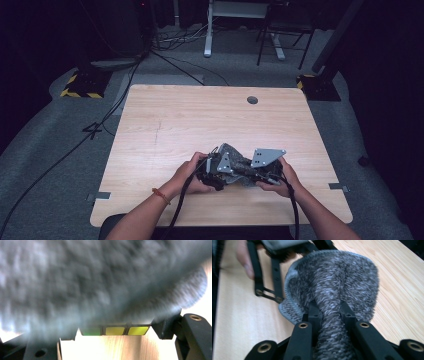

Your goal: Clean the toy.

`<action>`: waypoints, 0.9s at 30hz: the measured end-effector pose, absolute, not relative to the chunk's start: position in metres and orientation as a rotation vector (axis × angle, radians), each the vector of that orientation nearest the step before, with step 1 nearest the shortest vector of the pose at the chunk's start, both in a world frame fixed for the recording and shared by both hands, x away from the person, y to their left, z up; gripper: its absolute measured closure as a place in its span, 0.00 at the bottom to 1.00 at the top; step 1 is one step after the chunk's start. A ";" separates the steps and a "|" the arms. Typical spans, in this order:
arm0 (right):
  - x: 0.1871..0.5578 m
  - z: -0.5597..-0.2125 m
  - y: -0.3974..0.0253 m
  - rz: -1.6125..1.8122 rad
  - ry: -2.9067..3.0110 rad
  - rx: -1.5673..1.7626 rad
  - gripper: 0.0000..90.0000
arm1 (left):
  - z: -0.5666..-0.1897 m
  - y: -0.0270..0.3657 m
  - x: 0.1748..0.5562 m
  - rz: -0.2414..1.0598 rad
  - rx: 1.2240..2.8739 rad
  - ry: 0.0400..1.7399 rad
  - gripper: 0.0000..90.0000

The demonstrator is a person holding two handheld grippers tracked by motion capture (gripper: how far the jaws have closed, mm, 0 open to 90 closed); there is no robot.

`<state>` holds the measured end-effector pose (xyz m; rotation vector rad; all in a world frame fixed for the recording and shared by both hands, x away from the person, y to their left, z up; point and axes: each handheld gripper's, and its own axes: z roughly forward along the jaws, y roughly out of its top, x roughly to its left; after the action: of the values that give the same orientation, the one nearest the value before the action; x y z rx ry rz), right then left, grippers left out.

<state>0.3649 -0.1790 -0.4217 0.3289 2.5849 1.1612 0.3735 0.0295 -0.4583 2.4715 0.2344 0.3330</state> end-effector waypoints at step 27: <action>0.374 -0.431 -0.200 1.160 2.552 0.429 0.84 | -0.452 0.035 0.372 0.343 2.440 0.229 0.38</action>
<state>0.3736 -0.1999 -0.4308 0.4288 2.5516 1.1596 0.3720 0.0355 -0.4521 2.4401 0.2295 0.3429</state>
